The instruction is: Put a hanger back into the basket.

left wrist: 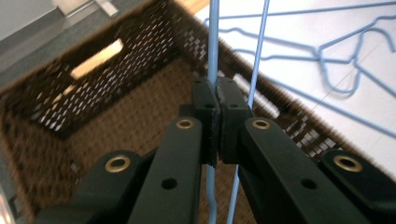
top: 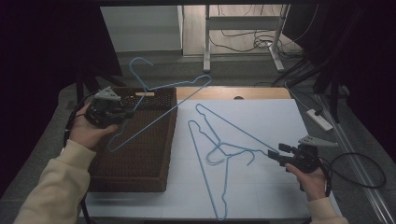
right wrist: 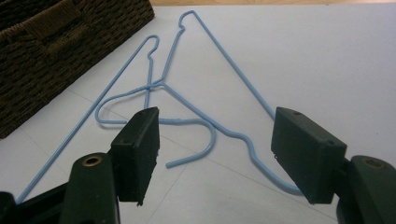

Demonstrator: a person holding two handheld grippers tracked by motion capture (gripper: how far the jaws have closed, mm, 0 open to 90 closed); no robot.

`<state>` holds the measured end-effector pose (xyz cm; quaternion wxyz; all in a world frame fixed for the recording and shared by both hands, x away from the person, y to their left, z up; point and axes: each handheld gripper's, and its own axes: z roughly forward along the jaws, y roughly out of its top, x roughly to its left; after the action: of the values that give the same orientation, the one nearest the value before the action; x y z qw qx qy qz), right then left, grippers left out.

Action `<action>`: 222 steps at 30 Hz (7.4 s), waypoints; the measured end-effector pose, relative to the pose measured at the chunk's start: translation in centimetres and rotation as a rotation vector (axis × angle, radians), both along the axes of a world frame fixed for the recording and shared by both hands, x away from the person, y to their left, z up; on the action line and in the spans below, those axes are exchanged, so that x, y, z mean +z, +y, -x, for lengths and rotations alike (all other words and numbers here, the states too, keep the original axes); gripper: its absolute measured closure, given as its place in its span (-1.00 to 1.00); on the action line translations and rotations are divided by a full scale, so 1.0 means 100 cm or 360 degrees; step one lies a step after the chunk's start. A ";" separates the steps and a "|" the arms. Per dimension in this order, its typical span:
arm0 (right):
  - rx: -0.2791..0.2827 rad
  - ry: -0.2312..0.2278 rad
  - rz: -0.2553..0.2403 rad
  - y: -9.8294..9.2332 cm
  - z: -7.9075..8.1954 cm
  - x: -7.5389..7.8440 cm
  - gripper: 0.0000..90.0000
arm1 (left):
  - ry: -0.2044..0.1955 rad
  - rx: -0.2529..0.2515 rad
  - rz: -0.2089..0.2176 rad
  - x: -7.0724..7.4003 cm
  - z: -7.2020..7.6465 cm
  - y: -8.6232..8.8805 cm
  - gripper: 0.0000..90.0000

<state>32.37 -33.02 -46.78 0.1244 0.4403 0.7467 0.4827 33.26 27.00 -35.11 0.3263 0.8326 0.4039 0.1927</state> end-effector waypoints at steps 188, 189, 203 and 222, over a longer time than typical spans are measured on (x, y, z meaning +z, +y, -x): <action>0.0350 0.0111 0.0579 0.101 -0.039 0.013 -0.39 | -0.0002 -0.0271 0.0403 -0.073 0.090 -0.082 -0.39; 0.0350 0.0114 0.0582 0.102 -0.040 0.012 -0.39 | -0.0002 -0.0271 0.0403 -0.073 0.090 -0.082 -0.39; 0.0391 0.0158 0.0636 0.115 -0.055 0.004 -0.38 | -0.0002 -0.0287 0.0406 -0.072 0.091 -0.084 -0.39; 0.0529 0.0159 0.0735 0.147 -0.067 0.003 -0.36 | -0.0002 -0.0294 0.0406 -0.072 0.092 -0.084 -0.39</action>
<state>39.04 -18.31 -46.45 0.1036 0.2951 0.9040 0.2913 24.06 18.56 -42.30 0.4460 0.8179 0.3467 0.1094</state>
